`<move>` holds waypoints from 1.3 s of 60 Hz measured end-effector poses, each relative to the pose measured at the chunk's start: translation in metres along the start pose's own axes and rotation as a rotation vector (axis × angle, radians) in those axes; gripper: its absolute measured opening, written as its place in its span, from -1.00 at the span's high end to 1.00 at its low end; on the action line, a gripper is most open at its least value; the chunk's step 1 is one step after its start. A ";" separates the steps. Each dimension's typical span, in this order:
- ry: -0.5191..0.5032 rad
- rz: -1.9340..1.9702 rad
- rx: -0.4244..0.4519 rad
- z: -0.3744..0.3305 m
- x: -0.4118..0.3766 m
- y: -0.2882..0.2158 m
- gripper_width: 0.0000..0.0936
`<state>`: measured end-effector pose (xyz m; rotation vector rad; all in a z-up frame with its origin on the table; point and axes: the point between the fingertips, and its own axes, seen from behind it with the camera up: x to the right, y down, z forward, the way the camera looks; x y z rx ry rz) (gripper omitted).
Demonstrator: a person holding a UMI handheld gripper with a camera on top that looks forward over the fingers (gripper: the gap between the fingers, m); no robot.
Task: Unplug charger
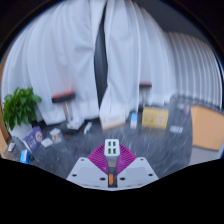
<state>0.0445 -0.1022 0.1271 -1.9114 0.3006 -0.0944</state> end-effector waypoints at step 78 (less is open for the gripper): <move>0.052 -0.123 -0.118 -0.039 0.231 0.013 -0.82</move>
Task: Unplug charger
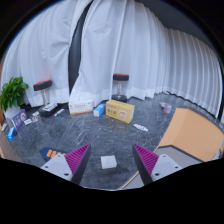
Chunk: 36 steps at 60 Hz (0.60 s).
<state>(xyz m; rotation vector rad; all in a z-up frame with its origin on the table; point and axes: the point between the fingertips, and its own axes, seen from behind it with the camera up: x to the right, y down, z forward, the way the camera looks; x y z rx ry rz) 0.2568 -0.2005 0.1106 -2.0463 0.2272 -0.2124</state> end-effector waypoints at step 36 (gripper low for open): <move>0.016 -0.026 0.016 -0.281 -0.087 0.078 -0.83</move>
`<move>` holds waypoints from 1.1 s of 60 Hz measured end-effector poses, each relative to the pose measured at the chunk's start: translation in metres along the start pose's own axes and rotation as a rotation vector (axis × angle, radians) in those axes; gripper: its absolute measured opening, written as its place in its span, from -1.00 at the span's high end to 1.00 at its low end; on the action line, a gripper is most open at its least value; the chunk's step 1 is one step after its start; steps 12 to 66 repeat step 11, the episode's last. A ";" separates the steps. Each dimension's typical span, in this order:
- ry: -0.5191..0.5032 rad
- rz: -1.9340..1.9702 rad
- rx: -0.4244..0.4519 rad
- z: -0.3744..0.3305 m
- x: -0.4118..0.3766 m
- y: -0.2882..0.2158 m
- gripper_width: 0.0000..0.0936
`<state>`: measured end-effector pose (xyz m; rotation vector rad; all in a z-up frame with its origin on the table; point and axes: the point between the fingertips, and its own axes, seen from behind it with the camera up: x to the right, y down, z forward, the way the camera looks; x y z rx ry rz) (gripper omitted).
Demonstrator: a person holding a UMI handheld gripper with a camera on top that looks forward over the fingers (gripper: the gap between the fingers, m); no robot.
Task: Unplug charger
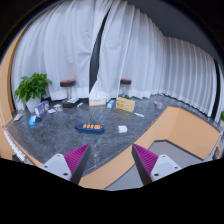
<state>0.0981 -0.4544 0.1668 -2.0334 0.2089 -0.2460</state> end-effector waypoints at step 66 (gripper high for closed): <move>0.013 -0.006 0.024 -0.024 -0.003 -0.002 -0.83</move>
